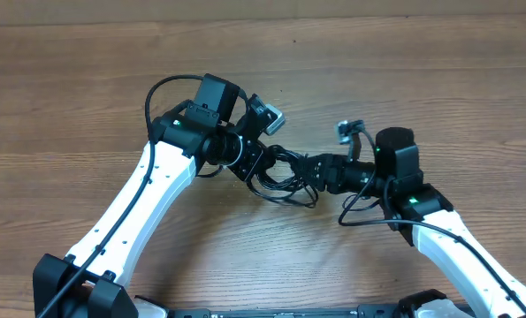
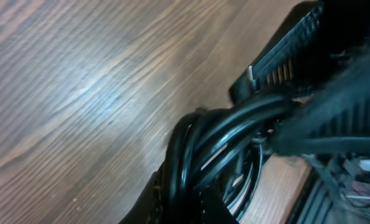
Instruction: Untangle cables
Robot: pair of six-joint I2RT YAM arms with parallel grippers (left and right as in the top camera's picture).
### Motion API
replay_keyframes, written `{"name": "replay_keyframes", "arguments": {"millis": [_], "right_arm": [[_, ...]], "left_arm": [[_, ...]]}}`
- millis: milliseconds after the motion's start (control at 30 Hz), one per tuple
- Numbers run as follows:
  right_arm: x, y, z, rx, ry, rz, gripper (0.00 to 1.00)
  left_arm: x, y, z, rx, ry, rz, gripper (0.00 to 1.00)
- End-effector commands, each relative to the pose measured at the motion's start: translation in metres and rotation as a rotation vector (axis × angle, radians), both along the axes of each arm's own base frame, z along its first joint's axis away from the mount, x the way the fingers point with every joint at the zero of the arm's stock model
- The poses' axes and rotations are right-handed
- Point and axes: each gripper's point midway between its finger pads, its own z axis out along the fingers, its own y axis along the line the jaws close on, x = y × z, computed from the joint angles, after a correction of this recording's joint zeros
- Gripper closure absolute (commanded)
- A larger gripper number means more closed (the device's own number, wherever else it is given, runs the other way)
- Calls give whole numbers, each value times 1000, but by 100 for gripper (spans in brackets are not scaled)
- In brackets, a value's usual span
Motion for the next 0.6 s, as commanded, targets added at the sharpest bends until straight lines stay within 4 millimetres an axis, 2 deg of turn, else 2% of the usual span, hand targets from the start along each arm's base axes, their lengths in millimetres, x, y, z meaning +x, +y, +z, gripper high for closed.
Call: {"name": "replay_keyframes", "arguments": {"millis": [0,33,67,300,500,567], "right_arm": [[-5,9,-1,-22,-50,46,82],[-6,11,-1,-21,-48,52,92],[-7,12,-1,-18,-42,53,96],[-26,23,8,64,21,145,96],[-43,29,18,127,39,244,96],[-46,30,20,138,44,262,96]], "left_arm": [[-4,-8,25,-82,-45,-51,96],[-3,-8,24,-76,-47,-48,96],[-2,-7,23,-69,-51,-44,96],[11,3,15,-7,-32,79,96],[31,15,2,43,28,302,90],[38,24,-5,86,33,376,92]]}}
